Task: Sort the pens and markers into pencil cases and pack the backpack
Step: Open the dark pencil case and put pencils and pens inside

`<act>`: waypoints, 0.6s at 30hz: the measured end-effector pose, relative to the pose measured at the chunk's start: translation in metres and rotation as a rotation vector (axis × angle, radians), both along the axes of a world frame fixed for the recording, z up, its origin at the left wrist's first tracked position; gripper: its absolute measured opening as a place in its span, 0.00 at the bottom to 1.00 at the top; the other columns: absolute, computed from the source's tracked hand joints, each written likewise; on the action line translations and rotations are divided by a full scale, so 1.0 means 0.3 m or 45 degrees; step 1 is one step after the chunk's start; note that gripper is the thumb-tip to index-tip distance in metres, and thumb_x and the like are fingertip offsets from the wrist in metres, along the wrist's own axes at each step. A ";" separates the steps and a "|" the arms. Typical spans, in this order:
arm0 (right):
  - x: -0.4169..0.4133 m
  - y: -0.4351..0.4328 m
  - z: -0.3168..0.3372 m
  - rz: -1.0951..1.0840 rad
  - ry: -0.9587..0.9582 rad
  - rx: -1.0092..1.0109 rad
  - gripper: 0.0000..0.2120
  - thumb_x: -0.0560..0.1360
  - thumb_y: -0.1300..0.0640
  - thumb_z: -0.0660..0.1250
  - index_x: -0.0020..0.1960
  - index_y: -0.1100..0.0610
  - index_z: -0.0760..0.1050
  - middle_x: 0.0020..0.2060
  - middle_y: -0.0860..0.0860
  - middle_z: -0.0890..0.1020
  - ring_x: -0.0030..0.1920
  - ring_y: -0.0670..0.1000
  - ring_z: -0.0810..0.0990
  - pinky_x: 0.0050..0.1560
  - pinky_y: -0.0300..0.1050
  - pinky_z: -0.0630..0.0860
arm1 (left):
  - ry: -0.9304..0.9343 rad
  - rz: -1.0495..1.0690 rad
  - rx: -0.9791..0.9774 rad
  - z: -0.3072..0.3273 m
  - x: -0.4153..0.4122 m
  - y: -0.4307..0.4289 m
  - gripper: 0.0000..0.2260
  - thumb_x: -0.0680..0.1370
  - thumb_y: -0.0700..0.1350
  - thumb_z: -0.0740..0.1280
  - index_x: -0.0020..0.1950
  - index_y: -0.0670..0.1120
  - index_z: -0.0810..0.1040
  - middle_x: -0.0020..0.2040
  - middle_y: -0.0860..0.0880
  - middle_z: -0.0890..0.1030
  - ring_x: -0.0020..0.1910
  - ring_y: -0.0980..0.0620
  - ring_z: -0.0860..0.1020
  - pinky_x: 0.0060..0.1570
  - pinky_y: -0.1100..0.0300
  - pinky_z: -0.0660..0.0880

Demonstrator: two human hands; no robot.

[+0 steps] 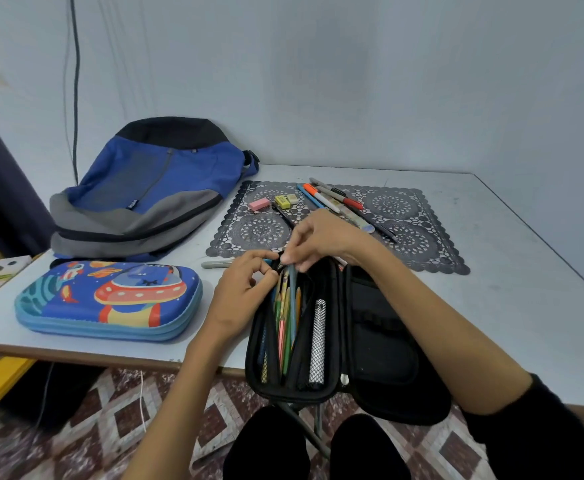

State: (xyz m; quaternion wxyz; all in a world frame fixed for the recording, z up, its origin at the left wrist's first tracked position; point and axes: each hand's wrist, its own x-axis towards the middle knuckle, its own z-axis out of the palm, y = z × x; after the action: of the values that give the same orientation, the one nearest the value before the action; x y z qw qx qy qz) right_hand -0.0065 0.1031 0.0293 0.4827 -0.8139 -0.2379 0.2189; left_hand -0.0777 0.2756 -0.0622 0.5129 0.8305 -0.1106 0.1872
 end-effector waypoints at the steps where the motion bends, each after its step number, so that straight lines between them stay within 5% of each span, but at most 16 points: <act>1: -0.007 0.000 -0.003 0.064 -0.057 -0.111 0.05 0.69 0.64 0.76 0.41 0.65 0.82 0.30 0.52 0.83 0.30 0.47 0.81 0.30 0.35 0.76 | 0.001 0.004 0.001 -0.002 0.002 0.001 0.12 0.70 0.56 0.62 0.35 0.48 0.74 0.57 0.58 0.79 0.56 0.52 0.76 0.42 0.56 0.69; 4: -0.024 0.010 -0.008 0.178 -0.231 -0.361 0.08 0.67 0.59 0.78 0.41 0.63 0.84 0.26 0.47 0.81 0.26 0.44 0.74 0.25 0.36 0.67 | 0.007 0.008 0.006 0.000 0.003 -0.001 0.13 0.70 0.56 0.62 0.35 0.48 0.75 0.57 0.59 0.79 0.57 0.53 0.76 0.43 0.56 0.70; 13: -0.031 -0.004 0.012 0.373 -0.366 -0.476 0.07 0.65 0.59 0.79 0.40 0.58 0.83 0.33 0.49 0.83 0.32 0.39 0.77 0.38 0.33 0.72 | -0.015 -0.026 -0.003 0.014 -0.010 -0.007 0.05 0.69 0.55 0.64 0.40 0.55 0.75 0.56 0.59 0.79 0.58 0.53 0.75 0.46 0.54 0.72; 18: -0.039 -0.047 0.040 0.649 -0.241 -0.524 0.09 0.69 0.61 0.77 0.48 0.62 0.84 0.33 0.52 0.80 0.30 0.39 0.74 0.35 0.30 0.67 | -0.026 -0.129 0.213 0.008 -0.003 0.000 0.10 0.68 0.58 0.66 0.48 0.61 0.79 0.62 0.61 0.75 0.65 0.55 0.68 0.62 0.67 0.60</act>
State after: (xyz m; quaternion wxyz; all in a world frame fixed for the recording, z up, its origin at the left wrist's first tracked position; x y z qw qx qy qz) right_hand -0.0182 0.0891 0.0414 0.2140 -0.8253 -0.4283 0.2996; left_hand -0.0786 0.2756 -0.0597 0.4493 0.8618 -0.1730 0.1596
